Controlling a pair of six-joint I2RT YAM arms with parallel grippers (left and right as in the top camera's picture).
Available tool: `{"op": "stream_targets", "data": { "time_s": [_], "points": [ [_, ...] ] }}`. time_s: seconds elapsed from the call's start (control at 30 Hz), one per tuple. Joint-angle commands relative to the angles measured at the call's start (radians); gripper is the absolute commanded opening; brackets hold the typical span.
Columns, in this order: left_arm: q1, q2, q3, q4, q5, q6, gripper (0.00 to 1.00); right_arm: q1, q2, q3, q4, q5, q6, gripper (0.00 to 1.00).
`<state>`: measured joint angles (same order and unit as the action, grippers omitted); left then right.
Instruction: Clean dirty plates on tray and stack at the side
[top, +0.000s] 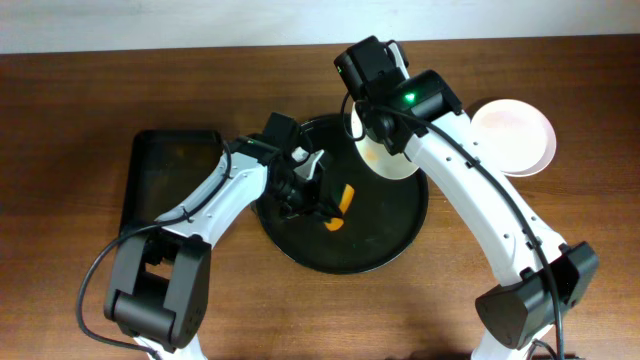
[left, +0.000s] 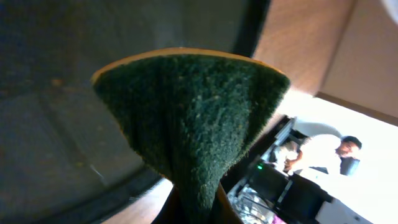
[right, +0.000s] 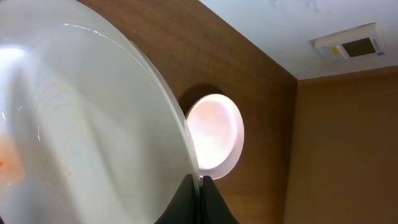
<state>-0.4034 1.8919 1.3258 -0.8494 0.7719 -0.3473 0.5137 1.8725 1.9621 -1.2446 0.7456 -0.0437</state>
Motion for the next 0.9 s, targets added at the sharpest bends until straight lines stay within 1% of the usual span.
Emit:
{"op": "stream_targets", "data": {
  "time_s": [0.0, 0.07, 0.13, 0.2, 0.27, 0.47, 0.57, 0.67, 0.8, 0.87],
  "points": [
    [0.034, 0.007, 0.001, 0.0, -0.126, 0.027, 0.0, 0.006, -0.038, 0.026, 0.003, 0.072, -0.004, 0.04],
    [0.053, 0.007, 0.001, 0.0, -0.164, 0.027, 0.0, 0.019, -0.038, 0.026, -0.001, 0.174, -0.005, 0.04],
    [0.082, 0.007, 0.001, 0.01, -0.158, 0.027, 0.0, 0.051, -0.037, 0.026, -0.035, 0.247, -0.061, 0.04],
    [0.096, 0.007, 0.001, 0.027, -0.128, 0.027, 0.0, 0.074, -0.037, 0.026, -0.053, 0.254, -0.06, 0.04],
    [0.106, 0.007, 0.001, 0.06, -0.074, 0.027, 0.0, 0.099, -0.037, 0.026, -0.08, 0.254, -0.06, 0.04],
    [0.103, 0.007, 0.001, 0.22, 0.185, 0.018, 0.0, 0.154, -0.036, 0.026, -0.1, 0.259, -0.051, 0.04],
    [0.103, 0.007, 0.001, 0.304, 0.22, -0.045, 0.0, 0.155, -0.036, 0.026, -0.111, 0.258, -0.027, 0.04],
    [0.103, 0.007, 0.001, 0.366, 0.255, -0.076, 0.0, 0.155, -0.036, 0.026, -0.114, 0.258, -0.026, 0.04],
    [0.105, 0.007, 0.001, 0.521, 0.439, -0.139, 0.0, 0.154, -0.036, 0.026, -0.114, 0.258, -0.026, 0.04],
    [0.105, 0.007, 0.001, 0.607, 0.471, -0.196, 0.0, 0.155, -0.036, 0.026, -0.114, 0.257, -0.025, 0.04]
  ]
}}
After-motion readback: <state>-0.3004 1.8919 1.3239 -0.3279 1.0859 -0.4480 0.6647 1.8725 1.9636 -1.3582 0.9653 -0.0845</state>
